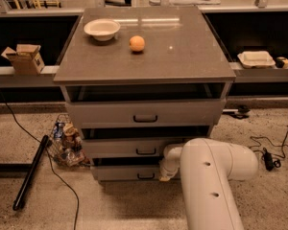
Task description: Open bottom drawer
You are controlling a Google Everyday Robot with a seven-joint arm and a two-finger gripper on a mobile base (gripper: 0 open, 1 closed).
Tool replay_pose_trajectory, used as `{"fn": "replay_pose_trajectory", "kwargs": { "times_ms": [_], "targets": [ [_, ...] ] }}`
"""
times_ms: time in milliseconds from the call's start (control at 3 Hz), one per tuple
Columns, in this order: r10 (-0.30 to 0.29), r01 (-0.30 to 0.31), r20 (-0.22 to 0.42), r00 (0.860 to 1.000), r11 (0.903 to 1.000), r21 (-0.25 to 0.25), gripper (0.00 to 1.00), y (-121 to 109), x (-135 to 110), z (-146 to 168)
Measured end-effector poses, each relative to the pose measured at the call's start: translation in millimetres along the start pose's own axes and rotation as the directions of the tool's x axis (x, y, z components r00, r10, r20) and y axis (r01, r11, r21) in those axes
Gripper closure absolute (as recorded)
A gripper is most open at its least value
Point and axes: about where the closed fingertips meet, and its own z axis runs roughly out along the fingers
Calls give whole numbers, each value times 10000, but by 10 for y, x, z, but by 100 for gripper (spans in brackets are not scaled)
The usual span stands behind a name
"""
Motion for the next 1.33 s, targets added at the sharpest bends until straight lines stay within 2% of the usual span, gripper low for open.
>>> {"fn": "replay_pose_trajectory", "kwargs": {
  "times_ms": [333,1333],
  "targets": [
    [0,0,0,10000,10000,0,87,0,-11,-43],
    [-2,2,0,10000,10000,0,16,0,-12,-44]
  ]
}}
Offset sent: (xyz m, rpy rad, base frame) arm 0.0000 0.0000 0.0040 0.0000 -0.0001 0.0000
